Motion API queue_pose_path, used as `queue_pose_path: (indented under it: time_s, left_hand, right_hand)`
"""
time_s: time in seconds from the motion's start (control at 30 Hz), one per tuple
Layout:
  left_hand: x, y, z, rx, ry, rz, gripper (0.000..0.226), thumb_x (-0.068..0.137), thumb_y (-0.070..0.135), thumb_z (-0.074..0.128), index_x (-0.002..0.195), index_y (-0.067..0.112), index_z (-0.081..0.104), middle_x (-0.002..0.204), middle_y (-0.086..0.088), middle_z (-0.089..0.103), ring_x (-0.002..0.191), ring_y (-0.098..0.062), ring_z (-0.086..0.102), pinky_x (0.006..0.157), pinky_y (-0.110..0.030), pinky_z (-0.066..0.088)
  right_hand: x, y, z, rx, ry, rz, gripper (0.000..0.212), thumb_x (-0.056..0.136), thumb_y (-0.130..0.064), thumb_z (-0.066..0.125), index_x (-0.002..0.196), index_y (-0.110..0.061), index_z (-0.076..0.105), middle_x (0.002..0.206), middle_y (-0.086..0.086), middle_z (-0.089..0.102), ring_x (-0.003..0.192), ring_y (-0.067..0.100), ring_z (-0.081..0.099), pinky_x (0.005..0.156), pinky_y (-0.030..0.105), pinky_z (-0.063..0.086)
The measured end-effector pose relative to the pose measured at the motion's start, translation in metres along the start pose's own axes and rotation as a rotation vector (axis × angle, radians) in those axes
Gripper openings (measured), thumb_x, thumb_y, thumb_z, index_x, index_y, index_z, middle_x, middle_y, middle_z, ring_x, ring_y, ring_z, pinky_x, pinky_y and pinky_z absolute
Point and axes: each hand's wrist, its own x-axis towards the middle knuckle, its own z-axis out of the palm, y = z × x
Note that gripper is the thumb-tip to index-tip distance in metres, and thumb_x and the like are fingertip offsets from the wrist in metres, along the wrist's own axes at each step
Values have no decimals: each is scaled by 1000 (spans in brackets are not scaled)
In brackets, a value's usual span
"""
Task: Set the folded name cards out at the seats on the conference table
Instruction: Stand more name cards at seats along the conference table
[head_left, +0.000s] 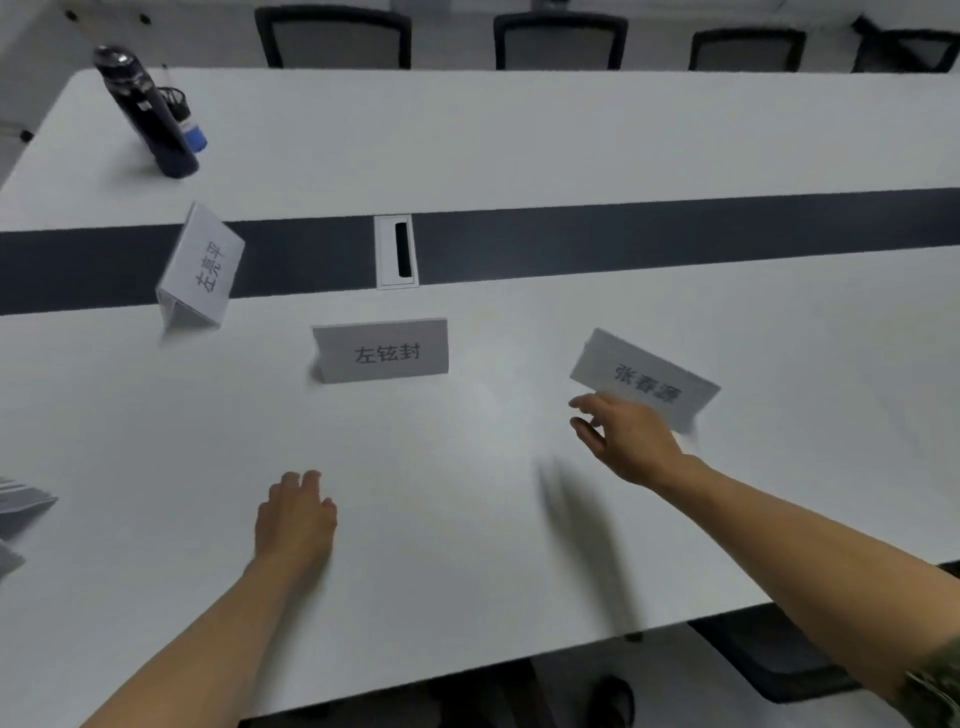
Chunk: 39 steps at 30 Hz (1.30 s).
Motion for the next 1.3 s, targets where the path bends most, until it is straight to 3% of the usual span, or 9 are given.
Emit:
queue_pose_path:
  time_s: [0.13, 0.27, 0.5, 0.7, 0.87, 1.03, 1.13, 1.23, 1.3]
  left_hand:
    - [-39, 89, -1, -93, -14, 163, 46, 97, 29, 46, 141, 15, 42, 143, -8, 42, 129, -25, 43, 103, -37, 39]
    - [-76, 178, 3, -111, 17, 295, 46, 97, 31, 48, 140, 17, 43, 142, -4, 43, 128, -23, 44, 99, -35, 42]
    - [-113, 299, 19, -71, 53, 363, 47, 95, 32, 52, 139, 16, 45, 141, -6, 43, 126, -24, 46, 97, -37, 44]
    - [-113, 353, 14, 72, 72, 418, 50, 93, 33, 56, 139, 16, 43, 140, -9, 44, 124, -27, 46, 100, -38, 39]
    - [-71, 382, -11, 229, 128, 423, 57, 91, 32, 60, 142, 17, 40, 143, -13, 41, 126, -32, 43, 102, -42, 38]
    - [-11, 414, -30, 409, 191, 485, 72, 87, 37, 65, 148, 23, 29, 154, -16, 27, 139, -35, 29, 108, -49, 33]
    - [27, 433, -29, 459, 166, 535, 80, 86, 40, 67, 150, 30, 21, 159, -14, 16, 145, -37, 15, 113, -56, 23]
    - [62, 448, -17, 493, 101, 556, 71, 91, 43, 58, 151, 33, 21, 160, -11, 12, 147, -36, 8, 115, -56, 16]
    - [78, 456, -9, 475, 82, 587, 59, 94, 43, 53, 148, 32, 30, 157, -9, 25, 145, -34, 16, 113, -55, 21]
  right_hand:
    - [-64, 74, -17, -36, -50, 154, 31, 96, -41, 49, 122, -30, 60, 118, -11, 65, 91, 12, 67, 74, 30, 49]
    - [-130, 160, -34, -45, -122, 291, 34, 98, -42, 45, 127, -31, 56, 122, -10, 62, 98, 16, 65, 79, 32, 49]
    - [-202, 279, -57, -48, -237, 440, 42, 99, -41, 42, 139, -28, 43, 133, 0, 55, 111, 24, 60, 88, 36, 49]
    - [-218, 344, -68, -47, -279, 545, 46, 99, -39, 43, 142, -25, 39, 134, 6, 52, 110, 26, 58, 80, 35, 47]
    - [-197, 378, -53, 8, -315, 600, 52, 97, -38, 45, 146, -24, 34, 140, 10, 45, 121, 29, 49, 87, 39, 46]
    - [-167, 408, -41, 33, -367, 634, 70, 92, -45, 54, 152, -25, 22, 158, 11, 23, 141, 33, 27, 107, 48, 35]
    - [-142, 428, -39, -6, -398, 644, 85, 87, -55, 58, 153, -26, 14, 159, 12, 15, 145, 34, 16, 110, 53, 31]
    - [-121, 451, -37, 18, -462, 691, 107, 76, -63, 67, 154, -27, 4, 162, 10, 2, 148, 34, 5, 112, 57, 28]
    - [-113, 463, -40, 32, -506, 709, 122, 68, -67, 73, 154, -29, -4, 162, 7, -11, 150, 32, -6, 113, 57, 22]
